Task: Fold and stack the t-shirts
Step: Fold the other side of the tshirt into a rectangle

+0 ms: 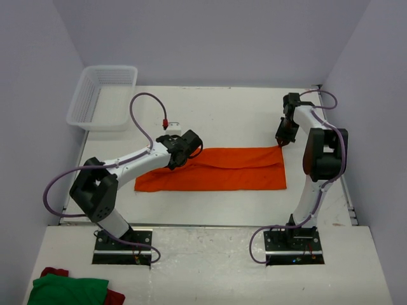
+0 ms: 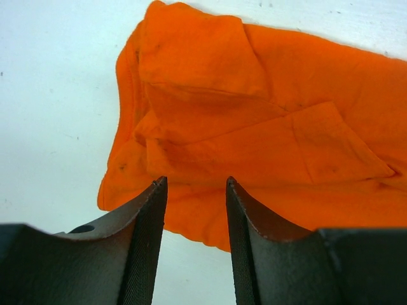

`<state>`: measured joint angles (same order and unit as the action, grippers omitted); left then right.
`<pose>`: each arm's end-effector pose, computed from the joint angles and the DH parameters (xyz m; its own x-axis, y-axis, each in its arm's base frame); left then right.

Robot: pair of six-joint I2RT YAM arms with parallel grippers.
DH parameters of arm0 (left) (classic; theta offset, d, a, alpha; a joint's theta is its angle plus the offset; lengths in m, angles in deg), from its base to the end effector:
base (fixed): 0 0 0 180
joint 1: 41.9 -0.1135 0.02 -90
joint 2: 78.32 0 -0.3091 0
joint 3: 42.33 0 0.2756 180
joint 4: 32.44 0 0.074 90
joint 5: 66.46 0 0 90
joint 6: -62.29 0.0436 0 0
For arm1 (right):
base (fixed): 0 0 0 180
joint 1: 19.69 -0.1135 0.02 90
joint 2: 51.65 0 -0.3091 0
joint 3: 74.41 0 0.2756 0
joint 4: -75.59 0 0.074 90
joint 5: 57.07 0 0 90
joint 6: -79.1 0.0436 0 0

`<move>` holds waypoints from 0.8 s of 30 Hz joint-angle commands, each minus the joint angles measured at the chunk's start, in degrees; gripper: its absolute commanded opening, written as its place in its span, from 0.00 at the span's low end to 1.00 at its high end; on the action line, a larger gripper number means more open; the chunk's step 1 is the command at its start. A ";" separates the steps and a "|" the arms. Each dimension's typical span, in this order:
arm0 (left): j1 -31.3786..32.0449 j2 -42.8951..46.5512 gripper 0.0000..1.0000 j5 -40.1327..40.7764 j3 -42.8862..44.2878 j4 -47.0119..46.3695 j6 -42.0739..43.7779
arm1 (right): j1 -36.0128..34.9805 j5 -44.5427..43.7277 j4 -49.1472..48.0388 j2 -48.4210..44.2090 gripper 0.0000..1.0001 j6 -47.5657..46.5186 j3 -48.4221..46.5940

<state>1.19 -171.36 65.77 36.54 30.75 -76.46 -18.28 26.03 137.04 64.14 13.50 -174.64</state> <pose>0.2587 -0.2019 0.2510 -0.7694 -0.0426 -0.6374 -0.2730 0.9239 0.2679 0.4461 -0.0162 0.2036 -0.8659 0.4315 -0.2531 0.4492 0.8933 -0.0137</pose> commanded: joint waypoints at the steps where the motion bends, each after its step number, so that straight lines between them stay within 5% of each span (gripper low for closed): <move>1: -1.43 2.94 0.44 2.85 0.05 1.07 -0.82 | 0.08 -0.57 0.60 0.58 0.00 -0.76 -2.69; 6: -3.62 2.42 0.45 3.29 -1.61 2.03 -1.87 | 0.08 0.04 0.78 1.37 0.00 -0.59 -2.96; 15: -7.32 2.06 0.48 -0.05 -2.41 0.20 -3.02 | 0.00 -0.92 -1.07 -2.83 0.35 -0.06 0.03; 24: -14.61 1.46 0.53 -4.62 0.75 -4.12 1.02 | -4.92 0.74 -2.47 -8.82 0.37 -0.50 1.44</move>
<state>-11.77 -170.20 62.47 34.51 29.41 -76.96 -20.79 26.14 136.39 59.88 13.48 -173.35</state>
